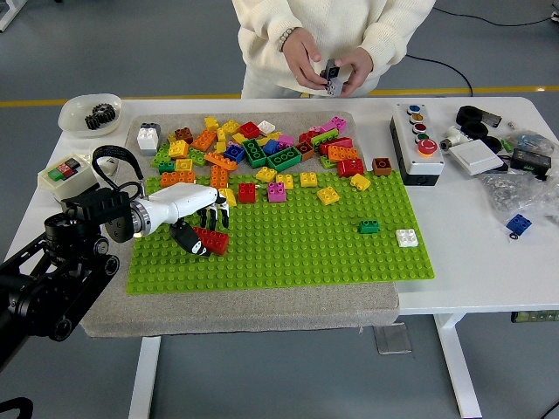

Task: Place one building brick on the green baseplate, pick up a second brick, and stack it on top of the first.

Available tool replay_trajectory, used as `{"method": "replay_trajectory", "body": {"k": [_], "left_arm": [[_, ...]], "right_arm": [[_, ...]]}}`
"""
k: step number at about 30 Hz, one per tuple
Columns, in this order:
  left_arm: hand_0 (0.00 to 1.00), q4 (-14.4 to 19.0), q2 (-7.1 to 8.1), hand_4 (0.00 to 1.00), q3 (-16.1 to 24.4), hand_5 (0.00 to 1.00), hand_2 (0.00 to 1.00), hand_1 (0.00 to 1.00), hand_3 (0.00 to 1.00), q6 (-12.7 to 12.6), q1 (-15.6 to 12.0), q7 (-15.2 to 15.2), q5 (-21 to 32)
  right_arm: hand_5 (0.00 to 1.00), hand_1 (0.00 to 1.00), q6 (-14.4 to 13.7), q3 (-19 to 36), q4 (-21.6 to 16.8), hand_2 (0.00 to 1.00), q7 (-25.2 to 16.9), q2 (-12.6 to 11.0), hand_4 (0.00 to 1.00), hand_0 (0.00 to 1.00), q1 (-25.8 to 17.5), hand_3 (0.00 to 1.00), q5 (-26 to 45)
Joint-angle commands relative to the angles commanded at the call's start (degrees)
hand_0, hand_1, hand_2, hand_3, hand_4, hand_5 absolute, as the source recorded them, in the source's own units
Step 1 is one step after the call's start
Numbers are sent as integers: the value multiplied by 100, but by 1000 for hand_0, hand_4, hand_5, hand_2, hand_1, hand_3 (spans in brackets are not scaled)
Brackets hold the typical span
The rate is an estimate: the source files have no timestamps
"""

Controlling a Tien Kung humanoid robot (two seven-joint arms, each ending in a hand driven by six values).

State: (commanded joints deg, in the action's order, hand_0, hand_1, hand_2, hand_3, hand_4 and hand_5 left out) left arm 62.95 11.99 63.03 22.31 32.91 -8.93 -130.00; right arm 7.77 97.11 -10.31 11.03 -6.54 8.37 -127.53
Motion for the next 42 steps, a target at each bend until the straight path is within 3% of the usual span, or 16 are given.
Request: {"method": "replay_trajectory", "body": {"k": [7,25,42], "left_arm": [[493,7,-5,901,20,2,407,387,471,-28,19,18,0],[501,269,-2,915,230,2,406,386,468,256,-10,192,0],[502,828,-80,931,442,2,404,380,476,597,-88,653,0]], "right_arm": [[320,656,-3,3,0,726,5,0,846,746,6,619,8],[315,657,-3,12,0,726,2,-6,843,746,-3,617,-22],[314,656,-2,36,0,727,3,-17,841,746,-8,618,-50]]}}
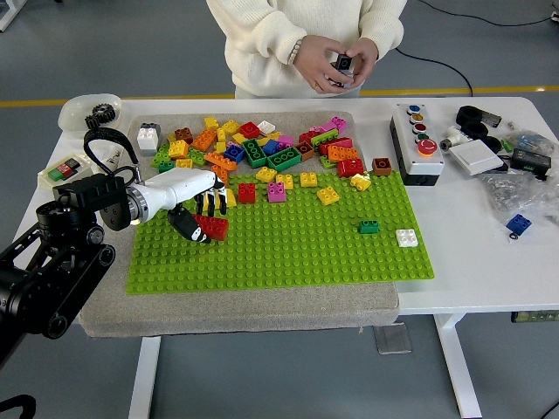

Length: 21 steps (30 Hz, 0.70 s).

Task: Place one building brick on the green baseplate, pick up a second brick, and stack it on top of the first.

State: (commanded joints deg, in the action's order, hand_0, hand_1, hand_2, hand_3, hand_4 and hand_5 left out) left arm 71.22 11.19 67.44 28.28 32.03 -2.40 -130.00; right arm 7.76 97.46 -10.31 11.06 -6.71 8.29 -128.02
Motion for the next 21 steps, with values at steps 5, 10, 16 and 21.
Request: {"method": "replay_trajectory", "body": {"k": [5,10,16,21], "left_arm": [[504,85,-36,934,-1,2,405,381,479,70,6,163,0],[504,156,-76,934,1,2,405,381,479,125,-12,302,0],[506,241,-121,938,16,2,407,383,482,184,-59,481,0],[507,335,-146,940,7,2,409,383,485,211,-125,686,0]], "right_arm": [[314,657,-1,9,0,726,0,-11,841,746,7,618,-4],[314,657,-3,13,0,726,2,-16,841,746,10,618,-2],[313,656,-6,9,0,726,1,-29,841,746,19,618,16],[313,657,-9,5,0,726,0,-43,841,746,30,618,29]]}}
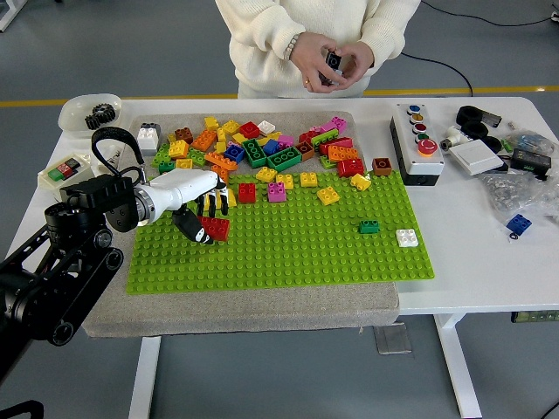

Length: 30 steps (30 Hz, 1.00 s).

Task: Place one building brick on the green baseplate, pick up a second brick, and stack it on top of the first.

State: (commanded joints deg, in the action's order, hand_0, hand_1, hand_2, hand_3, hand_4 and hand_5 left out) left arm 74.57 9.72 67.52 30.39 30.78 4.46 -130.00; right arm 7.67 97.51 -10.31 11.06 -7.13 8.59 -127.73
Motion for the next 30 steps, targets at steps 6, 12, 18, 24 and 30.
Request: {"method": "replay_trajectory", "body": {"k": [6,12,18,24,30], "left_arm": [[506,114,-56,942,-23,2,410,385,487,-4,-73,216,0],[506,194,-110,944,-64,2,411,385,489,-112,-113,450,0],[506,249,-125,948,-105,2,413,386,491,-191,-115,562,0],[507,312,-140,951,-171,2,416,389,496,-267,-150,692,48],[506,361,-149,949,-272,2,415,387,495,-283,-184,718,216]], "right_arm": [[313,657,2,1,0,727,2,-11,842,746,5,619,1],[313,656,4,-1,0,726,5,-13,842,746,6,619,-2],[313,657,1,7,0,726,5,-20,842,746,11,619,0],[313,657,1,15,0,726,6,-24,843,745,11,621,-9],[313,656,3,10,0,726,2,-23,843,746,12,622,-20]]}}
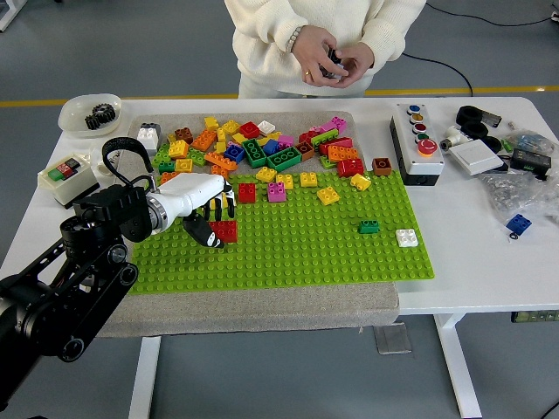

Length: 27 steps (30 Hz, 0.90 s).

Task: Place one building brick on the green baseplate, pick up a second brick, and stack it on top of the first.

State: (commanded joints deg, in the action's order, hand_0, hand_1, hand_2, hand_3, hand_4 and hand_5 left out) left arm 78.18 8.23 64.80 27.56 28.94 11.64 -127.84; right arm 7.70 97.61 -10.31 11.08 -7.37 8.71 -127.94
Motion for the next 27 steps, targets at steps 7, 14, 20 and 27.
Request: {"method": "replay_trajectory", "body": {"k": [7,14,20,27], "left_arm": [[505,17,-30,947,-88,2,414,385,494,-44,-49,14,68],[501,-68,-93,941,-143,2,411,382,490,-147,-87,-4,91],[498,-199,-147,939,-210,2,409,381,488,-269,-114,-60,112],[499,-367,-185,940,-227,2,409,382,490,-447,-127,-183,115]], "right_arm": [[313,656,7,-1,0,726,2,6,843,746,-14,621,-32],[313,656,6,-15,0,727,-5,3,843,745,-3,622,-36],[313,656,10,-27,0,727,-5,9,843,746,-1,622,-40],[313,656,10,-22,0,726,-5,9,843,746,-8,622,-54]]}}
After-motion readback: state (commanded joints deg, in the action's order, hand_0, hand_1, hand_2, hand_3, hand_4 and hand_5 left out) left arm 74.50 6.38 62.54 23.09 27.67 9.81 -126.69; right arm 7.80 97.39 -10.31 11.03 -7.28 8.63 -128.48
